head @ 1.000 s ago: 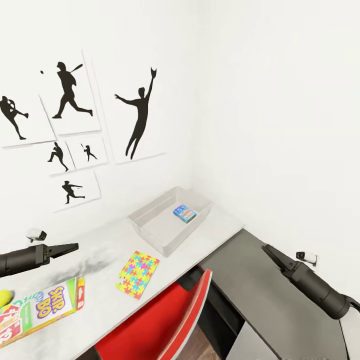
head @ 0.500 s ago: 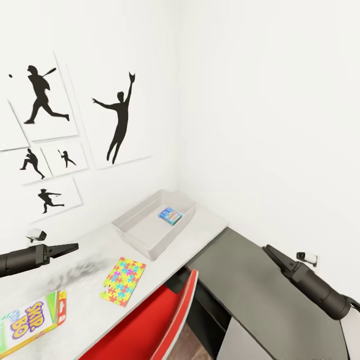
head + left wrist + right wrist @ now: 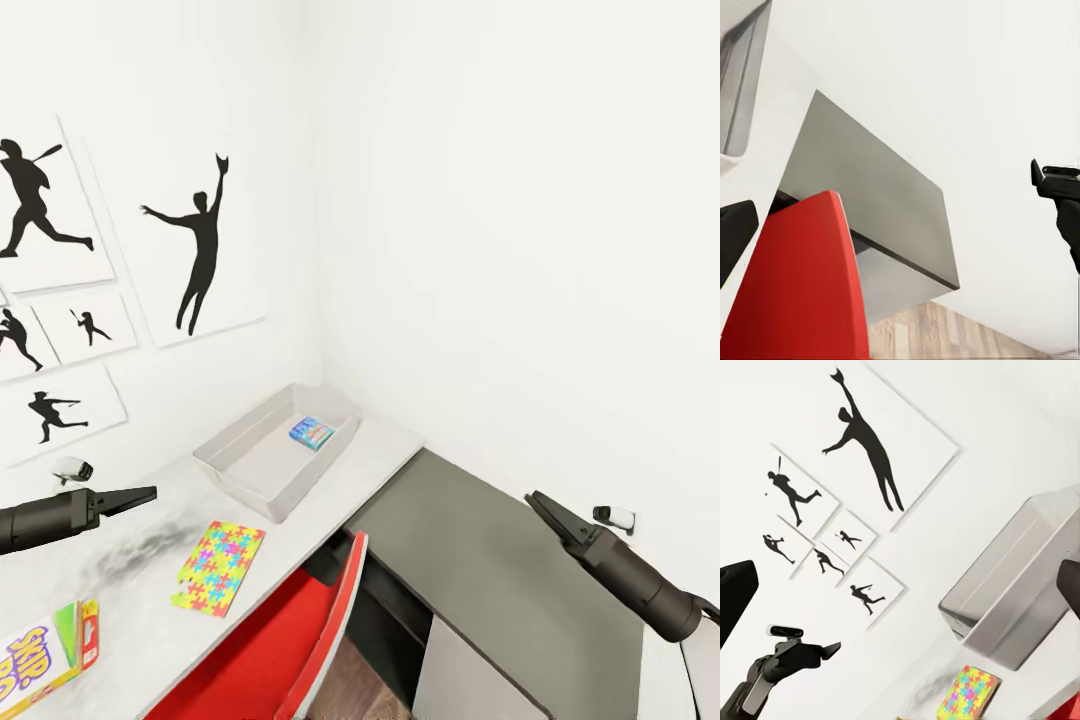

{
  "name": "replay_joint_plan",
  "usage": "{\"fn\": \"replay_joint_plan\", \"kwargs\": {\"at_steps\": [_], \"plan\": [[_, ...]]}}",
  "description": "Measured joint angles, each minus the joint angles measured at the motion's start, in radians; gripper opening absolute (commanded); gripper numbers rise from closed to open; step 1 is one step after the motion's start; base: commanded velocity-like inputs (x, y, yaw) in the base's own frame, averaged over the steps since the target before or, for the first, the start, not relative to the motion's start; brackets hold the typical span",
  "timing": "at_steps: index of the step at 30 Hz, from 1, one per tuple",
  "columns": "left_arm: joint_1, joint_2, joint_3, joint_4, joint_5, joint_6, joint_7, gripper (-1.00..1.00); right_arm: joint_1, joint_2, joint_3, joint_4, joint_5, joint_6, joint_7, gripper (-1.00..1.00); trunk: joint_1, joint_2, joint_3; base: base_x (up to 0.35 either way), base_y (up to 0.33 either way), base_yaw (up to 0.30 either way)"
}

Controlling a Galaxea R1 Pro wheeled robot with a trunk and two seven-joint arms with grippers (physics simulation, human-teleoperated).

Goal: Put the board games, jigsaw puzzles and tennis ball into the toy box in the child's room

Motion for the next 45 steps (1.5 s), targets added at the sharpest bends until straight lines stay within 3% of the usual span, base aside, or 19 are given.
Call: {"fn": "replay_joint_plan", "kwargs": {"at_steps": [20,45], "plan": [[0.000,-0.002,0.000,0.000,-0.001,0.000,0.000,1.00,0.000,0.000,0.000,0.000,0.006,-0.003,-0.001,1.00,0.000,0.000,0.024,-0.164,0.000,-0.212],[0.000,-0.003,-0.002,0.000,-0.002,-0.001,0.000,1.00,0.000,-0.002,-0.003,0.000,0.000,-0.003,-0.001,1.00,0.000,0.000,0.054,-0.023,0.000,-0.212]]}}
